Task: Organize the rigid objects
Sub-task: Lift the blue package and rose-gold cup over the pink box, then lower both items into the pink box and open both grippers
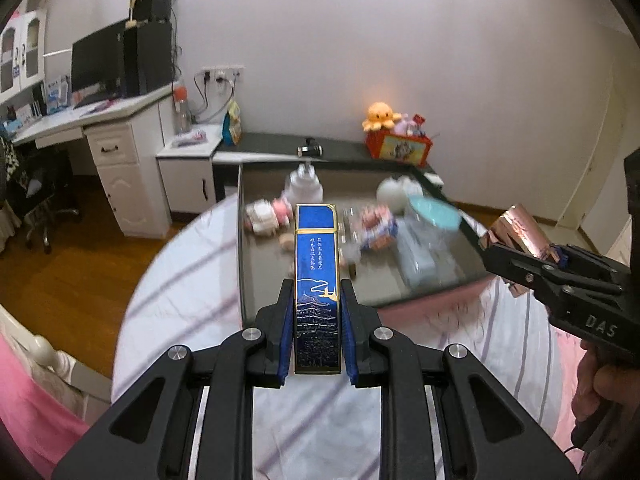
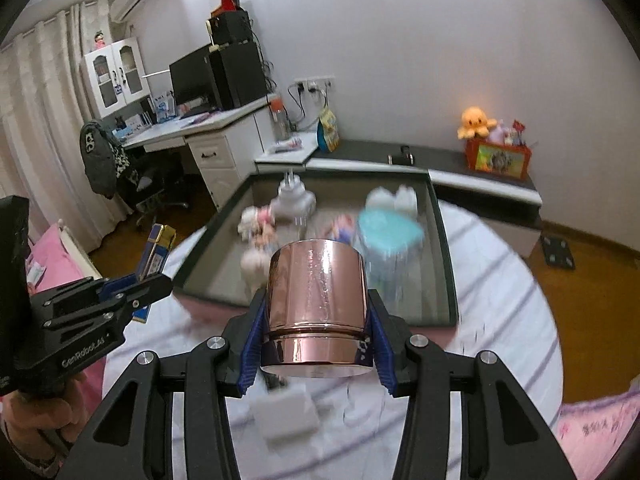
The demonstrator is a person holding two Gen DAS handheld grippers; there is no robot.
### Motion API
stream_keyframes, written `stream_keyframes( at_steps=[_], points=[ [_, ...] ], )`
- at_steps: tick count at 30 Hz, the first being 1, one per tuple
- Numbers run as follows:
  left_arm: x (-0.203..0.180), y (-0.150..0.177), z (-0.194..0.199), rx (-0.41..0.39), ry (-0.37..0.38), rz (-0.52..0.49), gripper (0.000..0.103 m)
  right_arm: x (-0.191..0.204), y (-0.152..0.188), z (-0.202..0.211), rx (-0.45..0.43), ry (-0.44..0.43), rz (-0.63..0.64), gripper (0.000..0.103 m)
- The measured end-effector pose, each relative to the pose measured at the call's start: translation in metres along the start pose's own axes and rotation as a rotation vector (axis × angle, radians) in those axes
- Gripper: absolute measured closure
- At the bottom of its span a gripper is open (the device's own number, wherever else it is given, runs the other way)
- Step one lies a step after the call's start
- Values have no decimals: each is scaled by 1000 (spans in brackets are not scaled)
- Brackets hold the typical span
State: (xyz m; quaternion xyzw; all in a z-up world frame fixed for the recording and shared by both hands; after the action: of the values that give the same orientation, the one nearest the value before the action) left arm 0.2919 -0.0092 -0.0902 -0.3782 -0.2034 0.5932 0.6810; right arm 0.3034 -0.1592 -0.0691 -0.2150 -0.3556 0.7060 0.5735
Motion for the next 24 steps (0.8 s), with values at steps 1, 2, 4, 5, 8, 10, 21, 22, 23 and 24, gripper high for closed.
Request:
stream_keyframes(
  at_steps=[1, 2, 4, 5, 8, 10, 21, 22, 23, 24],
  points=[
    [2, -7, -1, -10, -2, 0, 83, 1, -7, -3, -5, -4, 3, 56],
    [3, -13, -2, -18, -5, 0, 83, 3, -15, -6, -9, -7, 6, 56],
    [6, -24, -6, -29, -4, 5, 83, 6, -26, -14, -14, -13, 14, 56],
    [8, -28, -8, -34, -5, 6, 83, 7, -31, -18, -14, -16, 15, 56],
    [13, -40, -19, -35, -9, 11, 83, 9, -38, -32, -3, -19, 21, 56],
    [15, -45, -28, -27, -8, 14, 83, 9, -39, -44, 14, -19, 21, 56],
    [18, -35, -76, 45, 4, 29, 83, 1, -24, -88, 103, -13, 3, 55],
    [19, -34, -79, 51, 1, 29, 83, 1, -23, -90, 107, -14, 2, 55],
    [19, -33, -82, 56, -2, 29, 83, 1, -23, -92, 111, -15, 3, 55],
    [21, -32, -84, 62, -5, 29, 82, 2, -22, -94, 116, -15, 4, 55]
  ],
)
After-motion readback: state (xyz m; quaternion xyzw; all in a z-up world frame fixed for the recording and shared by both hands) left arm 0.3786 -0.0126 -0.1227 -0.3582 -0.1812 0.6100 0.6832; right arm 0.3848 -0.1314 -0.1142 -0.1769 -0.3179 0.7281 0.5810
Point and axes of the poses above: each gripper's, at about its wrist camera, not at the fingertips, and z roughly against the way its jaws point, x to its left, y to its underside, the point moved 10 cm from there along -z, roughly the way its jaws point, and after that the axes turned 3 degrees about y, right-handed, at the moved point
